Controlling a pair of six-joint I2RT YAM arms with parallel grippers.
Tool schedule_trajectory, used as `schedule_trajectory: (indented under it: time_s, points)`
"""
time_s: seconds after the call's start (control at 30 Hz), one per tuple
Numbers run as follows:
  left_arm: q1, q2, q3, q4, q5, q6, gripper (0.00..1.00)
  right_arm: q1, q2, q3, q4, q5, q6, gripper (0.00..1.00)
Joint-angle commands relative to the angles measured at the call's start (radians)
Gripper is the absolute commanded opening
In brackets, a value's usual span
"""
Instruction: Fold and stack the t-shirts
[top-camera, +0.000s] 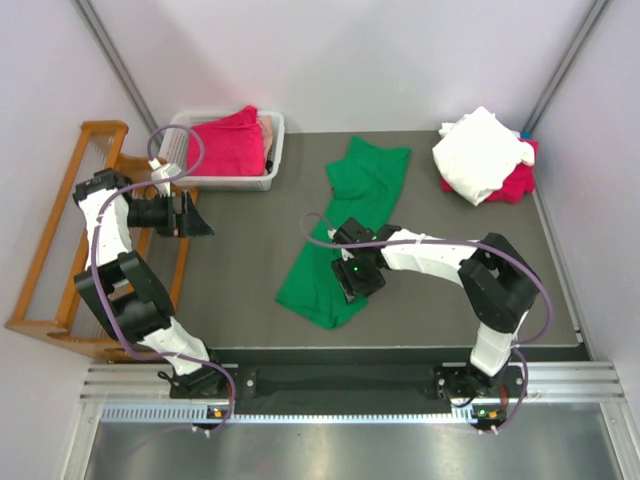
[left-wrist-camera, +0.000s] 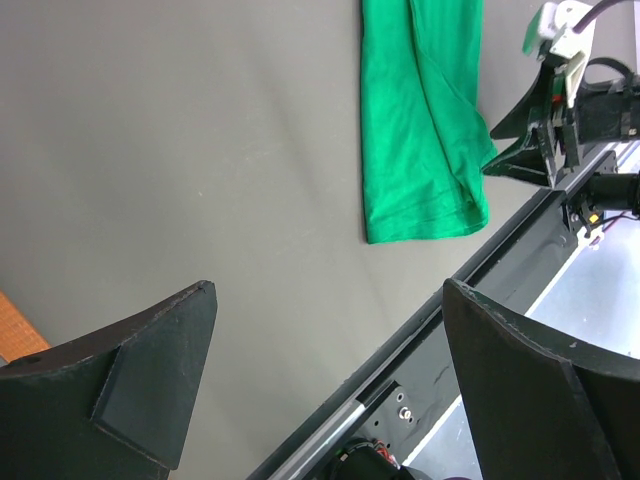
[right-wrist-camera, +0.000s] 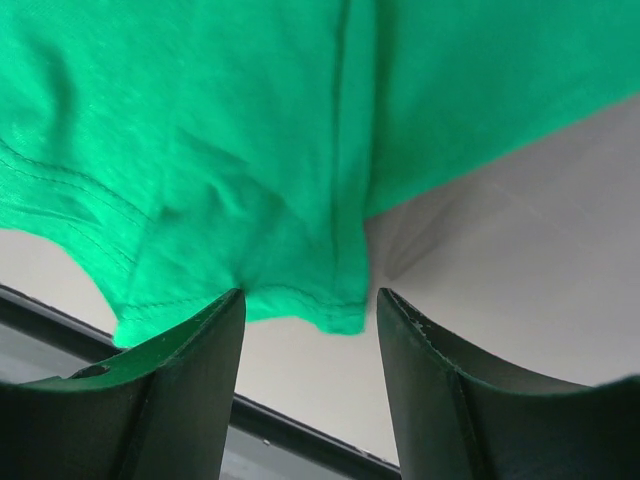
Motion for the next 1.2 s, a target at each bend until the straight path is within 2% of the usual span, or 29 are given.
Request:
schedule_trajectory:
  time_s: [0.0,0.37,0.57,0.8,1.17]
  points:
    - [0.001,0.005,0.017,-0.075,0.034,0.036,0.99,-0.029,-0.088,-0.02,0.03,0.02,0.002,0.56]
    - [0.001,0.011,0.023,-0.083,0.038,0.039,0.98,-0.046,-0.116,-0.086,0.058,-0.029,0.023,0.54]
    - [0.001,0.008,0.027,-0.087,0.035,0.045,0.99,-0.045,-0.119,-0.109,0.085,-0.097,0.04,0.51]
    - [0.002,0.008,0.011,-0.089,0.04,0.052,0.99,-0.031,-0.098,-0.084,0.093,-0.103,0.045,0.47]
    - [0.001,0.002,-0.013,-0.084,0.043,0.063,0.99,-0.025,-0.073,-0.037,0.082,-0.098,0.034,0.31]
